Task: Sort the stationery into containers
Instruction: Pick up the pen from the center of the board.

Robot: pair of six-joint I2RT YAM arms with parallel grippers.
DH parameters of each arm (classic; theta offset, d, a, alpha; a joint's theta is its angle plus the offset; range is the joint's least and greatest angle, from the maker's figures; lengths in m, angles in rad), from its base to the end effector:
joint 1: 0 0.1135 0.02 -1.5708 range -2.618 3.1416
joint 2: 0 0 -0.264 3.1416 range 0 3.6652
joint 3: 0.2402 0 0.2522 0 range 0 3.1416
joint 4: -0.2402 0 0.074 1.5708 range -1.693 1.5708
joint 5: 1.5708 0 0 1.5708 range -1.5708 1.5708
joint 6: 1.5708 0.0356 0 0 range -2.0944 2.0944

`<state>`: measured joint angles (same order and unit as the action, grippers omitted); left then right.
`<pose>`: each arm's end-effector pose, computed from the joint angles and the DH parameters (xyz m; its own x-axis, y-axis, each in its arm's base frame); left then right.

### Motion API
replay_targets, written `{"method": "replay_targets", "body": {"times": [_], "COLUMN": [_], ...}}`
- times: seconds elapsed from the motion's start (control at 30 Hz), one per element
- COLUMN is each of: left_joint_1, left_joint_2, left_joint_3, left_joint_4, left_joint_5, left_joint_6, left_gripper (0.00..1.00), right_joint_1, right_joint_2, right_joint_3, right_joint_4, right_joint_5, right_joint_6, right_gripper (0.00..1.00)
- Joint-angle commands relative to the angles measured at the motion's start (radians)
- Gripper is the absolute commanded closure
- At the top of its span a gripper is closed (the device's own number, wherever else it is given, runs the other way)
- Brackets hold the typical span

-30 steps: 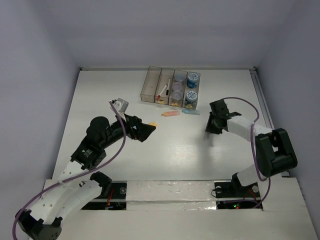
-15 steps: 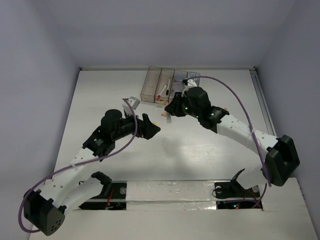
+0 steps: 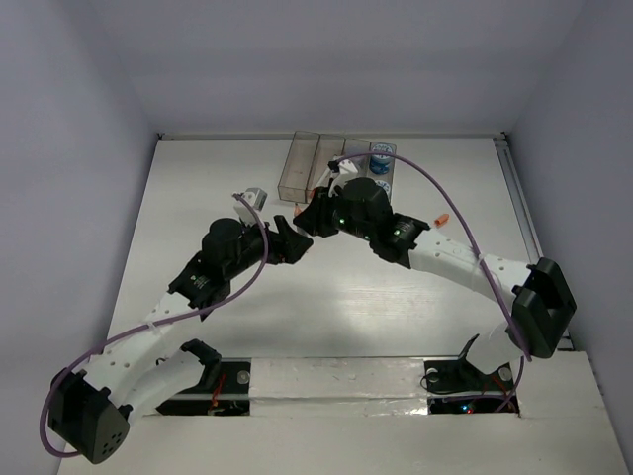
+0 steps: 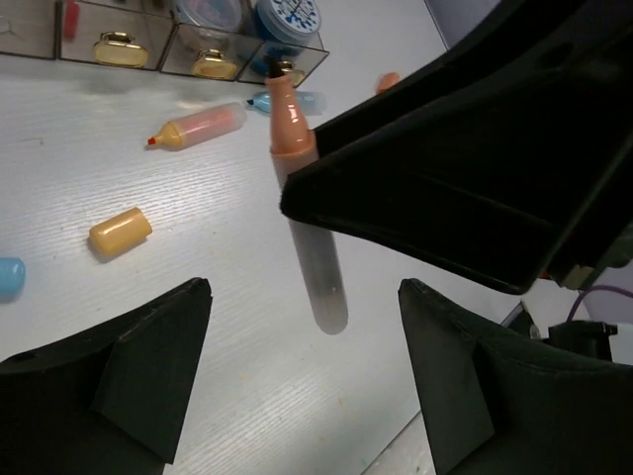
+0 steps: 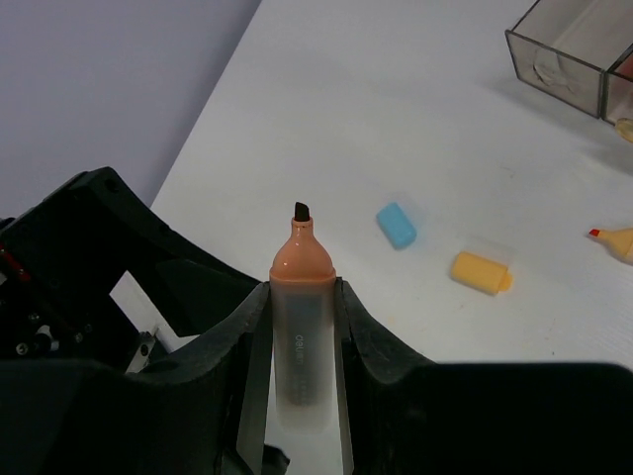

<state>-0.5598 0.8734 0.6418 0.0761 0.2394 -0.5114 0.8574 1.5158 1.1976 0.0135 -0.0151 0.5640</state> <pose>0.1734 -0.1186 0.3012 -0.4641 -0.2703 -0.8436 0.5588 0.6496 -0.5155 0.2361 0.2737 0.3246 -0.5751 0.1523 -0.8038 -0.5420 0.6651 0.5138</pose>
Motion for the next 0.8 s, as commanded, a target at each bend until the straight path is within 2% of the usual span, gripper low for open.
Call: {"method": "replay_targets", "body": {"times": [0.0, 0.1, 0.43, 0.5, 0.53, 0.63, 0.67, 0.77], "left_joint_1": [-0.005, -0.025, -0.069, -0.078, -0.078, -0.078, -0.078, -0.078], "left_joint_2": [-0.013, -0.011, 0.036, 0.044, 0.042, 0.027, 0.012, -0.013], "left_joint_3": [-0.024, -0.031, -0.051, -0.051, -0.048, -0.044, -0.039, -0.028], "left_joint_4": [0.109, 0.134, 0.226, 0.228, 0.225, 0.206, 0.199, 0.162], "left_joint_5": [-0.087, -0.127, -0.101, -0.098, -0.101, -0.117, -0.121, -0.121], "left_joint_6": [-0.052, -0.056, -0.064, -0.062, -0.062, -0.056, -0.052, -0.024], "left_gripper": [0.28, 0.37, 0.61, 0.72, 0.83, 0.99, 1.0, 1.0], "right_joint_1": [0.011, 0.02, 0.029, 0.029, 0.029, 0.029, 0.029, 0.029], "right_joint_2": [-0.048, -0.062, -0.065, -0.065, -0.068, -0.078, -0.081, -0.092], "right_joint_3": [0.016, 0.0, -0.021, -0.027, -0.032, -0.041, -0.044, -0.044], "right_joint_4": [0.074, 0.077, 0.082, 0.082, 0.079, 0.079, 0.075, 0.054], "right_joint_5": [0.009, 0.009, 0.023, 0.023, 0.023, 0.03, 0.033, 0.041], "right_joint_6": [-0.015, -0.021, -0.013, -0.01, -0.009, -0.007, -0.006, -0.003], "right_gripper": [0.87, 0.86, 0.85, 0.85, 0.85, 0.84, 0.83, 0.68]}}
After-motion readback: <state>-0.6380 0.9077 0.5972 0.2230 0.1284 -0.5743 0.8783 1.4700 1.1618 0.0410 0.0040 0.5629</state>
